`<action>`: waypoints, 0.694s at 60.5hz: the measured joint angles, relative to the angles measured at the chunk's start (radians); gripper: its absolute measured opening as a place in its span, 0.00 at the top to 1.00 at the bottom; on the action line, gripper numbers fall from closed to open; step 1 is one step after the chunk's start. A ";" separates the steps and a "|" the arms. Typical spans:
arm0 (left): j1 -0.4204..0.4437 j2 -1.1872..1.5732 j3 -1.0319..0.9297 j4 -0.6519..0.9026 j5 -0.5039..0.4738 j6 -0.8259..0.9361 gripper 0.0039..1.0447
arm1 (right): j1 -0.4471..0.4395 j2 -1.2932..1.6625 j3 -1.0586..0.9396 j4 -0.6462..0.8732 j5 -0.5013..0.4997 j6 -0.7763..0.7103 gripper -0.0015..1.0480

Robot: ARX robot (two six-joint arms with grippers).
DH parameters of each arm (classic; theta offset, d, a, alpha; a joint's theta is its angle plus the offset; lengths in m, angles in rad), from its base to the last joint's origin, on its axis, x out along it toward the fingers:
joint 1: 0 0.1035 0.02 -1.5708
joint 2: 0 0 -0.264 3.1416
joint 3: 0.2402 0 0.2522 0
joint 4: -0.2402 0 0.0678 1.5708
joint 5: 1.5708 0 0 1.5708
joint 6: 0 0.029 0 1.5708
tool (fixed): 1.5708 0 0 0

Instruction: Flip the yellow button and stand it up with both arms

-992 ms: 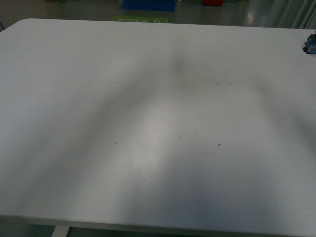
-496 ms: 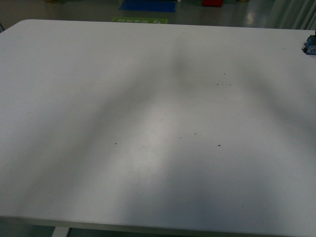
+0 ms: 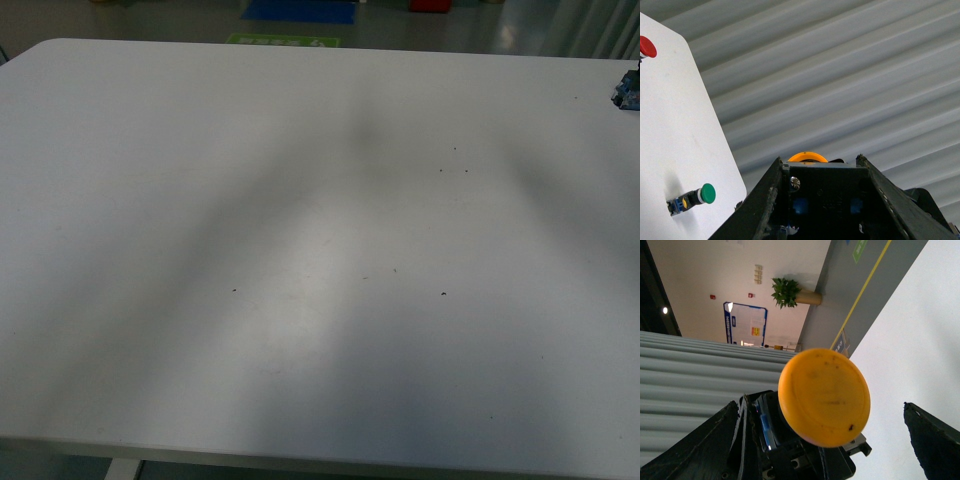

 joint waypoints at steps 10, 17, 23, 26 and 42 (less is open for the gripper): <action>0.000 0.000 0.000 0.000 0.000 0.000 0.66 | -0.002 0.023 0.027 0.000 0.005 0.016 0.07; 0.000 0.000 0.000 0.000 0.000 0.000 0.66 | -0.001 0.033 0.037 -0.001 0.003 0.024 0.07; 0.000 0.000 0.000 0.000 0.000 0.000 0.66 | -0.003 0.046 0.052 -0.001 -0.006 0.030 0.07; 0.000 0.000 0.000 0.000 0.000 0.000 0.66 | -0.006 0.055 0.061 0.000 -0.011 0.032 0.07; 0.000 0.000 0.000 0.000 0.000 0.000 0.66 | -0.017 0.062 0.064 0.001 -0.027 0.039 0.23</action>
